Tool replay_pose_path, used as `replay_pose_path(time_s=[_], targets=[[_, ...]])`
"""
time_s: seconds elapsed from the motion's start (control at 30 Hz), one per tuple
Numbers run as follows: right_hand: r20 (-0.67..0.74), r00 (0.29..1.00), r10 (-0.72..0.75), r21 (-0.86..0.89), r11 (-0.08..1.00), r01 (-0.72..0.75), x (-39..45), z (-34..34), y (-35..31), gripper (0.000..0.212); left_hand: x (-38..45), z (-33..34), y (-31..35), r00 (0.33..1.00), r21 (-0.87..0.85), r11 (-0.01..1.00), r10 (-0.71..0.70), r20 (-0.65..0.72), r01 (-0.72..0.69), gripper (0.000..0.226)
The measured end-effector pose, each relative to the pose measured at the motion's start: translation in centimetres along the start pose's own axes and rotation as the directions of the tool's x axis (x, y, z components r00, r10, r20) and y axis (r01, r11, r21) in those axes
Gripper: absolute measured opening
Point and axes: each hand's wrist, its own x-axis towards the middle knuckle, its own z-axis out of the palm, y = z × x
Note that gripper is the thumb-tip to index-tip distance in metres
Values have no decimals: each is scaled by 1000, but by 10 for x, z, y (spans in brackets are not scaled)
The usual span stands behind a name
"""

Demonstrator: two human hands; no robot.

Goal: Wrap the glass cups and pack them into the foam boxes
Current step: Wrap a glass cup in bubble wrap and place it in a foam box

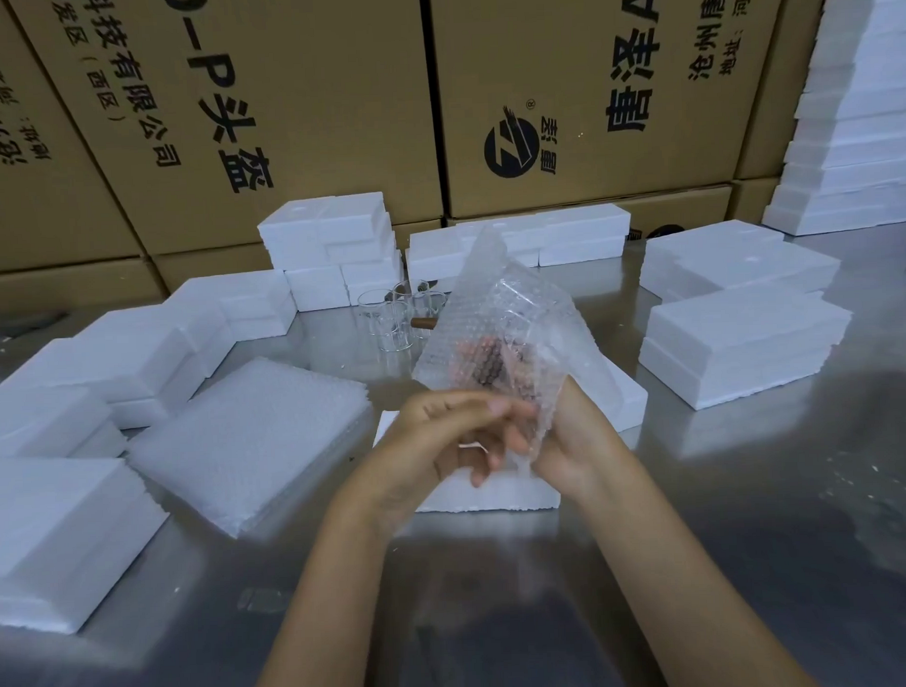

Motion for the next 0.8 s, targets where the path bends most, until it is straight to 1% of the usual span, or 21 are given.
replay_pose_path(time_s=[0.03,0.07,0.1,0.13,0.17,0.2,0.23,0.27,0.3,0.33,0.37,0.4,0.43,0.5,0.57,0.6,0.63,0.7,0.73,0.77,0.8], targets=[[6,1000,-19,5,1000,19,1,-1,0,45,0,-4,4,992,-59,998,26,-127,-34,23],[-5,1000,-31,-1,1000,31,3,-2,1,44,0,-8,8,955,-112,989,61,-290,-97,23],[-16,999,-32,-11,999,32,3,-2,1,42,0,-14,11,886,-130,975,106,-452,-183,21],[-23,999,-27,-17,999,27,4,-2,1,39,-1,-20,13,796,-92,963,152,-586,-252,19],[-10,1000,-17,-19,1000,17,3,-2,1,34,-2,-26,13,713,-16,961,194,-674,-276,13],[16,1000,-4,-23,1000,4,2,-2,1,31,-4,-29,13,663,65,963,227,-714,-260,11],[39,999,14,-29,1000,-13,1,-2,1,30,-6,-30,11,657,121,966,244,-713,-227,19],[62,998,29,-47,999,-27,0,0,1,32,-8,-29,11,690,139,971,236,-684,-195,30],[83,996,41,-76,997,-35,-1,2,2,34,-9,-26,11,744,118,978,208,-635,-173,40],[101,994,46,-104,994,-36,0,5,3,35,-9,-23,12,804,76,985,170,-569,-155,47],[115,992,49,-122,992,-34,0,7,4,37,-9,-20,14,851,30,989,138,-508,-142,52],[116,991,63,-122,991,-49,0,9,6,39,-9,-17,16,875,-13,993,99,-474,-119,55],[105,991,84,-115,991,-72,-1,11,7,40,-9,-15,17,883,-47,994,66,-465,-99,58],[66,993,95,-141,986,-85,-2,12,8,39,-7,-15,16,881,-54,995,50,-470,-85,58],[65,995,74,-207,977,-59,-2,9,9,47,-7,-15,15,883,-41,996,57,-465,-85,55],[75,994,77,-224,973,-59,-3,8,9,51,-7,-15,15,888,-41,996,48,-458,-75,58],[85,992,91,-233,970,-69,-3,8,8,53,-7,-16,15,889,-44,998,28,-456,-54,68],[110,986,126,-226,969,-99,-4,8,8,51,-8,-17,16,885,-79,997,-27,-464,-11,109],[127,981,144,-212,971,-115,-4,7,9,50,-9,-17,16,884,-100,995,-38,-465,-10,126],[135,978,156,-201,971,-127,-7,7,6,49,-10,-17,17,882,-115,993,-41,-469,-15,134],[129,979,159,-200,971,-131,-10,6,4,46,-10,-15,18,874,-122,993,-48,-484,-12,136]])
